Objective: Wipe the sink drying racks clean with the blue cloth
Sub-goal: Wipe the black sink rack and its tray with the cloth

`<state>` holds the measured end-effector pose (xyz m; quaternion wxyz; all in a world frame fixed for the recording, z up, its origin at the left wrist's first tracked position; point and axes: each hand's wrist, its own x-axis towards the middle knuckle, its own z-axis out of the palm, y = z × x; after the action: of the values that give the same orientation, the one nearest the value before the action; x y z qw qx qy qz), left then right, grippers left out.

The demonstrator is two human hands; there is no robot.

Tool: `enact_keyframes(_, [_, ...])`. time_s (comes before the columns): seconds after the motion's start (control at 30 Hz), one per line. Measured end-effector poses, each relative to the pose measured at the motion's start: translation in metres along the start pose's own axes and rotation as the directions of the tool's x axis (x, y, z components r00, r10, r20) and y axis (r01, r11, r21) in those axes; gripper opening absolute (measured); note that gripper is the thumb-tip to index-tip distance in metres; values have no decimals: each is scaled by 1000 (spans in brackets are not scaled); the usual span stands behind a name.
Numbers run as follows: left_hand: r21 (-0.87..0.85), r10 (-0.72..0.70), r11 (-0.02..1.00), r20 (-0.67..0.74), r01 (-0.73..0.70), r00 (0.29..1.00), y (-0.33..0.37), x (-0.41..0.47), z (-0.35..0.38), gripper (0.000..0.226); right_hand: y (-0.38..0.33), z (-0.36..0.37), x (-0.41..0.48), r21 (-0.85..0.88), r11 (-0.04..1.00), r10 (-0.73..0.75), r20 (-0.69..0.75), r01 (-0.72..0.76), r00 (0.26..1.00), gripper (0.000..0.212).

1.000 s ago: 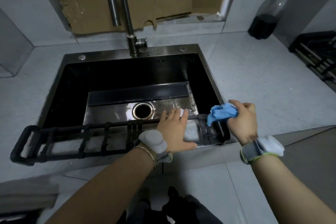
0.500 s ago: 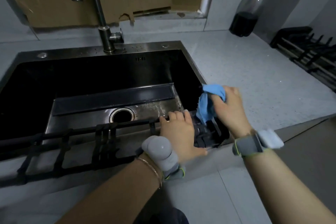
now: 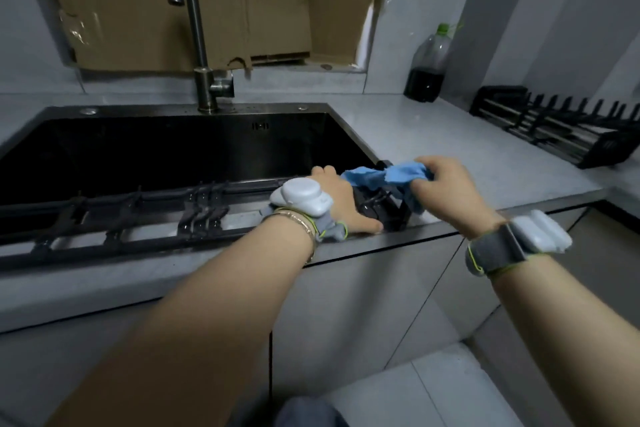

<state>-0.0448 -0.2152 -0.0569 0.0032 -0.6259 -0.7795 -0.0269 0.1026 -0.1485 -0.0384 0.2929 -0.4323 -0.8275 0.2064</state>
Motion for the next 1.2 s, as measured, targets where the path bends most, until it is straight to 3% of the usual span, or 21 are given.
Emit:
enact_keyframes(0.13, [-1, 2, 1000, 29, -2, 1000, 2, -1, -4, 75, 14, -10, -25, -221, 975, 23, 181, 18, 983, 44])
enact_keyframes(0.2, [16, 2, 1000, 24, -3, 1000, 1, -1, -5, 77, 19, -18, -25, -260, 965, 57, 92, -31, 994, 21])
enact_keyframes(0.27, [39, -4, 999, 47, 3, 999, 2, 0, -5, 80, 22, -27, -18, 42, 984, 176, -129, -172, 976, 9])
enact_keyframes(0.33, [50, -10, 999, 47, 8, 999, 2, 2, -5, 79, 21, -34, -8, 437, 877, 351, -302, -198, 886, 14])
enact_keyframes(0.43, [52, -12, 999, 26, 10, 1000, 1, 2, -4, 80, 12, -36, 1, 499, 865, 326, -485, -50, 811, 41])
enact_keyframes(0.53, [48, -14, 999, 16, 13, 1000, 1, 3, -2, 80, 0, -23, -1, 548, 834, 302, -351, -67, 886, 51])
enact_keyframes(0.63, [47, -27, 999, 6, 26, 1000, 2, 3, -1, 81, 0, -1, -14, 475, 851, 270, -26, -226, 962, 47])
enact_keyframes(0.7, [56, -22, 998, -11, 23, 1000, 1, 5, 0, 84, 5, 7, -24, 335, 909, 241, 58, -247, 969, 58])
enact_keyframes(0.83, [86, -27, 996, -45, 31, 999, 0, 9, 2, 92, 20, 12, -36, 52, 989, 146, -110, -141, 983, 33])
enact_keyframes(0.9, [106, -30, 994, -34, 33, 999, 0, 11, 1, 93, 23, 18, -40, -86, 991, 87, -179, -104, 980, 22])
enact_keyframes(1.0, [104, -2, 995, 13, 0, 1000, 0, 14, 0, 86, 30, 24, -41, -327, 944, -126, -234, 44, 964, 23])
enact_keyframes(1.1, [72, 12, 997, 38, -15, 999, -3, 21, -2, 79, 28, 26, -35, -356, 920, -241, -185, 163, 953, 35])
enact_keyframes(1.2, [66, 19, 998, 7, -19, 1000, -4, 24, 1, 79, 22, 24, -22, -297, 937, -211, -62, 184, 975, 44])
